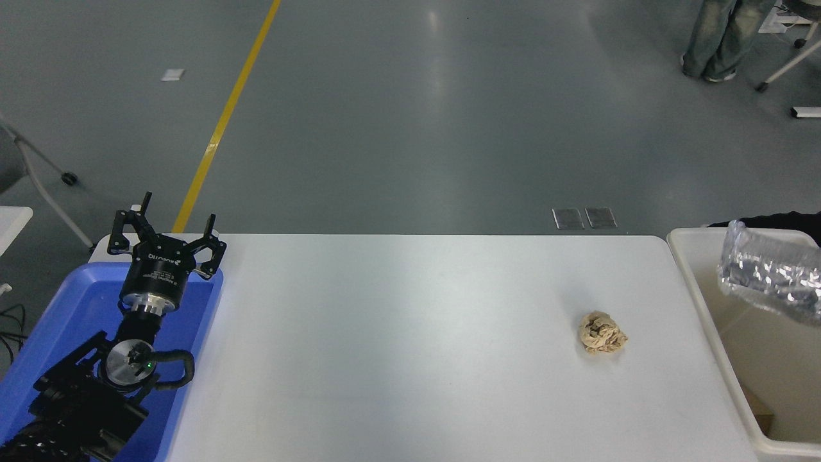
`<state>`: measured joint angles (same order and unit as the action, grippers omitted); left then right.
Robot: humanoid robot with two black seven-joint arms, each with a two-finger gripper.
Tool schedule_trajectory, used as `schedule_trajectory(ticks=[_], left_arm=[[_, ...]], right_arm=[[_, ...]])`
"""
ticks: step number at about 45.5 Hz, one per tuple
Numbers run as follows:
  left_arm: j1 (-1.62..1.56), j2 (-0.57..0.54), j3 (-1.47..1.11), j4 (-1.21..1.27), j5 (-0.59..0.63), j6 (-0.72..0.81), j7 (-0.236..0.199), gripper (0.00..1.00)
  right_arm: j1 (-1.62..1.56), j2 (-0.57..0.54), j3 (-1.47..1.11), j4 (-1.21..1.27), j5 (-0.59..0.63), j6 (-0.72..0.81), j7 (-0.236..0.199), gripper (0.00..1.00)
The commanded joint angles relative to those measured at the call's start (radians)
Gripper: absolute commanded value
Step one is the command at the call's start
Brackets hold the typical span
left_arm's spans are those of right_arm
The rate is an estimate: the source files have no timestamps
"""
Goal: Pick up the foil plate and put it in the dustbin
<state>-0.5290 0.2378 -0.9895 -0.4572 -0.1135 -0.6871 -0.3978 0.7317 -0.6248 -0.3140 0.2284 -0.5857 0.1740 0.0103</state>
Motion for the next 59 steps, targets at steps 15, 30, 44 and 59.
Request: schedule_trajectory(ticks=[15,30,44,59], left_arm=[[0.000,0.000,0.000,0.000,0.000,0.000,0.001,1.00],[-0.002,0.000,0.000,0.000,0.002,-0.003,0.004,1.00],[-0.002,0.000,0.000,-0.001,0.002,-0.006,0.004,1.00],[0.001,0.000,0.000,0.000,0.002,-0.003,0.002,1.00]], right_arm=[[-0.057,0.056,0.023,-0.093,0.050,-0.041,0.002,1.00],[0.395,-0.145,-0.322,0.386,0.041,-0.028,0.002,1.00],[1.133,-0.081,-0.754,1.106,0.067,0.050,-0.004,1.00],[1.442,0.164,-0.806,1.279,0.392,0.582,-0.004,1.00]])
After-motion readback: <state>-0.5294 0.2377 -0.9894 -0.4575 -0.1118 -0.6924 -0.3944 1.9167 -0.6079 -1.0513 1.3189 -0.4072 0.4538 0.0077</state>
